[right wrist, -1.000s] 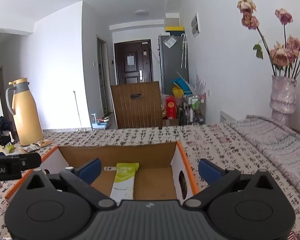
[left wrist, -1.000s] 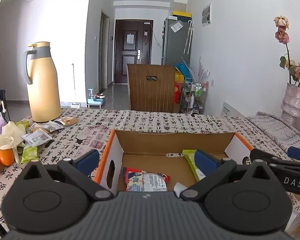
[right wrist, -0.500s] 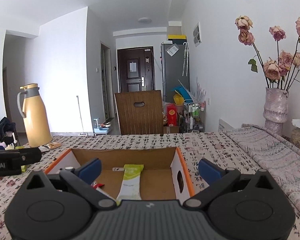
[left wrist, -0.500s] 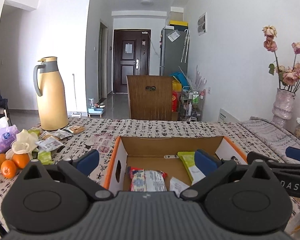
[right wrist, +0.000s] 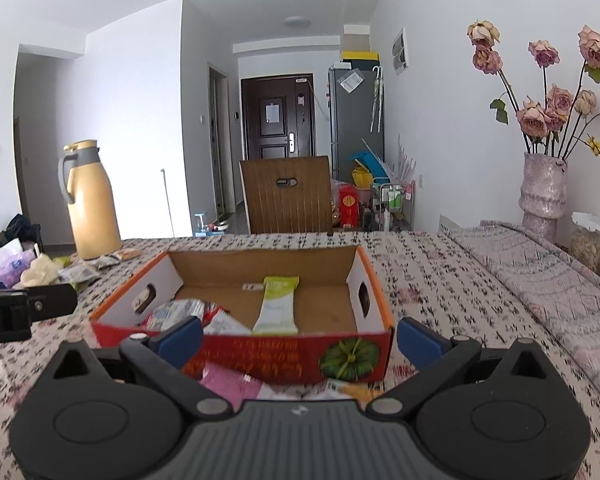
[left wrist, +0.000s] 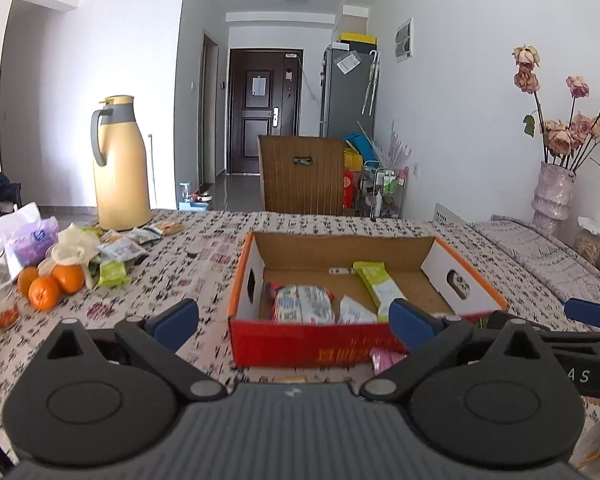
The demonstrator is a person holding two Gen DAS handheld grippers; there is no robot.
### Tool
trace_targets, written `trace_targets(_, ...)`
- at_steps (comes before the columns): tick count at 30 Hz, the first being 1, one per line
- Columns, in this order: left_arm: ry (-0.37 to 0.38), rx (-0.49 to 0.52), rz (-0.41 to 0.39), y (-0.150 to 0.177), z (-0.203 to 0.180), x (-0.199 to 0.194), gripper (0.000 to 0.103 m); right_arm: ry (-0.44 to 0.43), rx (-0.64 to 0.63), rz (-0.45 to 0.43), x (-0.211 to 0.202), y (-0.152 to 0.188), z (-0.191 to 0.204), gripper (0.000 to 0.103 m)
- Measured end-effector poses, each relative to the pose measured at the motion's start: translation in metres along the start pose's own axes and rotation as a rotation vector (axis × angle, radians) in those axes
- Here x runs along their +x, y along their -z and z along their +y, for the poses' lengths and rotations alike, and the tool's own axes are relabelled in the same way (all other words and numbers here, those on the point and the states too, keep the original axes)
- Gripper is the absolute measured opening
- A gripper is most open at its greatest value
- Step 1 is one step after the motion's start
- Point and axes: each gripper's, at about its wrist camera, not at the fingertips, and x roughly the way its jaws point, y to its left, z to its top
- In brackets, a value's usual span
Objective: Organize snacks
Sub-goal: 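Move both tools back toward the snack pile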
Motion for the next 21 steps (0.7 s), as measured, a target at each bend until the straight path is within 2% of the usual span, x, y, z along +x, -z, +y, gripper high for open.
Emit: trace_targets(21, 0.007, -0.032, 0.158, 0.072, 0.027, -0.024, 0.103, -0.024, -0.042, 0.127, -0.032, 0.072, 0.019, 0.103)
